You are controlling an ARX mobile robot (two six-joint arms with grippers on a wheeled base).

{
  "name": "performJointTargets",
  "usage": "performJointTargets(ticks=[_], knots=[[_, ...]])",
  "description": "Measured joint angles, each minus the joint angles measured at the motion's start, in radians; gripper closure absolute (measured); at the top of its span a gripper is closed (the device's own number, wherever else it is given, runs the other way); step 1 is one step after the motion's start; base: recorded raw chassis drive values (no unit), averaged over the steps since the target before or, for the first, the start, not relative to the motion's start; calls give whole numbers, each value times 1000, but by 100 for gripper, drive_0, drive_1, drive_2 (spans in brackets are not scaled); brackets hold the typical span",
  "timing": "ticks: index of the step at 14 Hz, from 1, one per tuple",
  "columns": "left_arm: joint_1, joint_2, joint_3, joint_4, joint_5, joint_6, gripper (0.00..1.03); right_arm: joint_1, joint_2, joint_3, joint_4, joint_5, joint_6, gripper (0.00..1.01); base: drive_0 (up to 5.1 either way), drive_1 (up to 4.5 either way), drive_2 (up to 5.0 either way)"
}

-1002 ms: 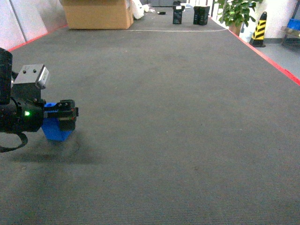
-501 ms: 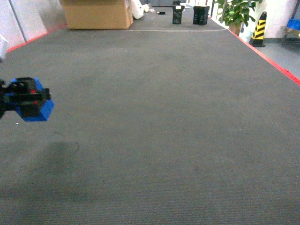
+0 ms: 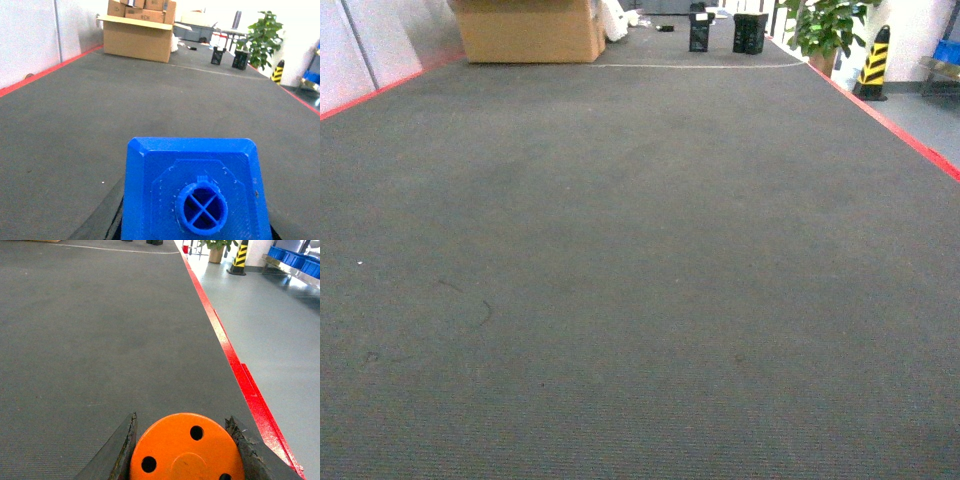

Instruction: Sort blue parts and orange caps into right shelf containers

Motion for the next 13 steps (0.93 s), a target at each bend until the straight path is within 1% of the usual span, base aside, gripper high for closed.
performJointTargets(ticks=[2,6,13], knots=[[0,14,-1,-16,0,-7,58,0,0,0,0,0,0,57,0,0,0],[1,11,-1,-12,0,-8,58,0,0,0,-1,-2,0,57,0,0,0],[1,10,-2,-13,0,-8,58,0,0,0,-1,-1,0,57,482,-259,-259]])
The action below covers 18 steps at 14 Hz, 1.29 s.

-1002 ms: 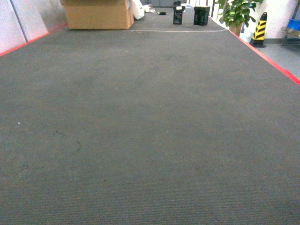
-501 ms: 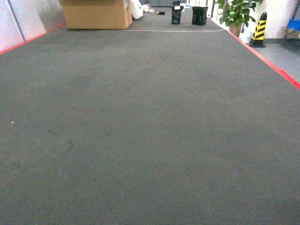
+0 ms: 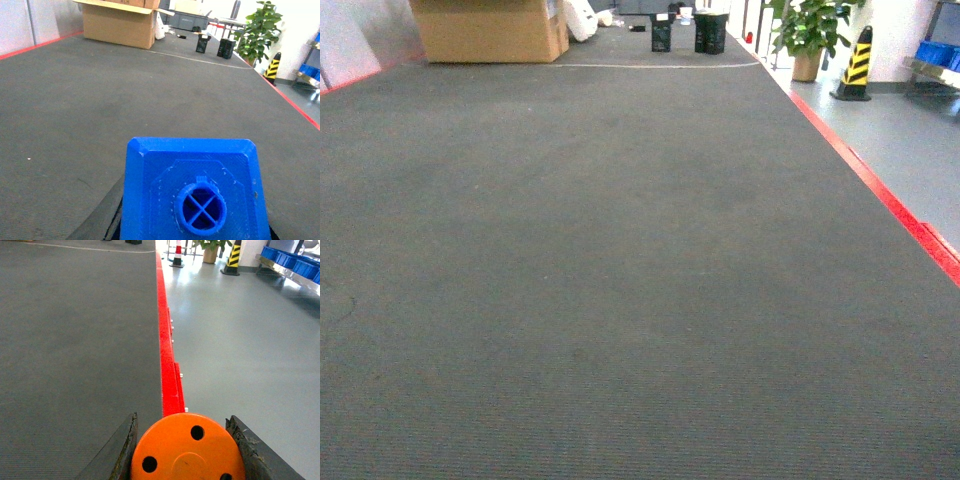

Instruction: Sort blue parts and orange caps into right shelf containers

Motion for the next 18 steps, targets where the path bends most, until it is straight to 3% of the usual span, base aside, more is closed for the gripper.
performJointTargets(ticks=[18], knots=[[-1,-1,0,0,0,0,58,0,-2,0,2,2,0,57,482,-259,-259]])
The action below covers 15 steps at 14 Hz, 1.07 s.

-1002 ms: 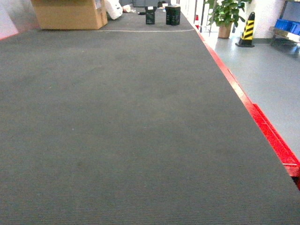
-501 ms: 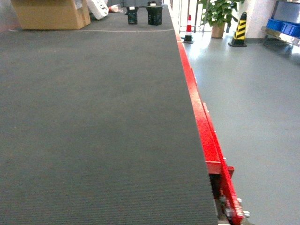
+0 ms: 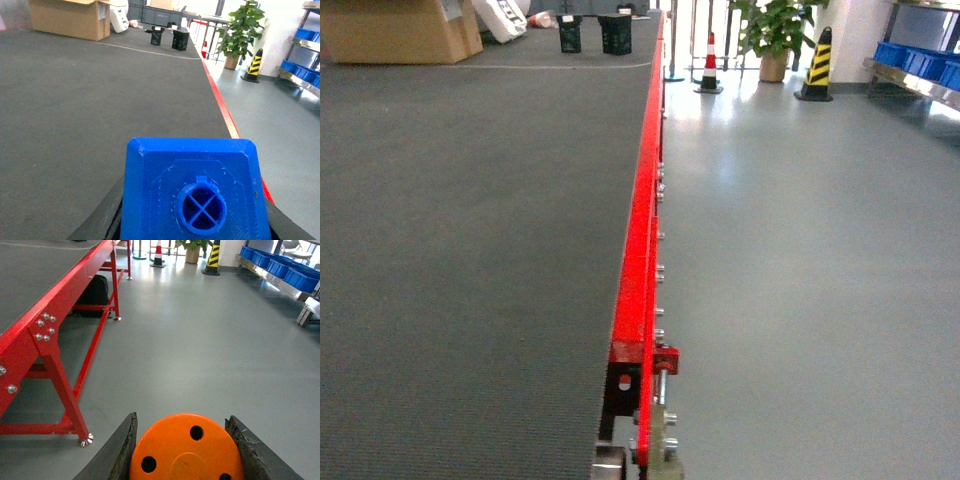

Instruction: Sort blue parts and orange caps into right shelf containers

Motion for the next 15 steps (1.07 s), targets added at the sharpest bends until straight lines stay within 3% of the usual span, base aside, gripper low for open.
performJointTargets(ticks=[15], knots=[[0,1,0,1,1,0,58,0,0,0,-3,0,0,57,491,-250,-250]])
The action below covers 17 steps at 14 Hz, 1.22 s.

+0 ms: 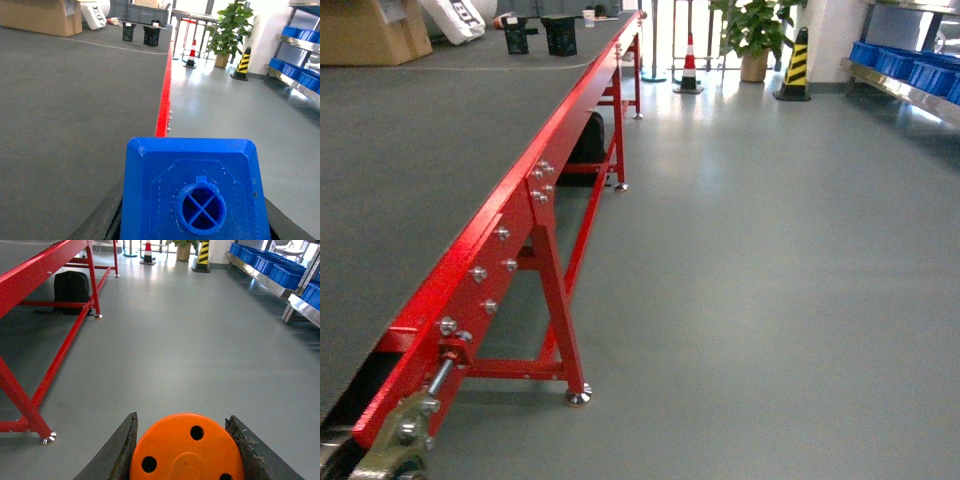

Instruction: Sort blue parts and orange caps into right shelf containers

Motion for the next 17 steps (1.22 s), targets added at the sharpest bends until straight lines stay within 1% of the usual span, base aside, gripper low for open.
performJointTargets(ticks=[17], knots=[[-3,-3,-1,1,2,0,58,0,0,0,3,1,0,57,503,-238,-238]])
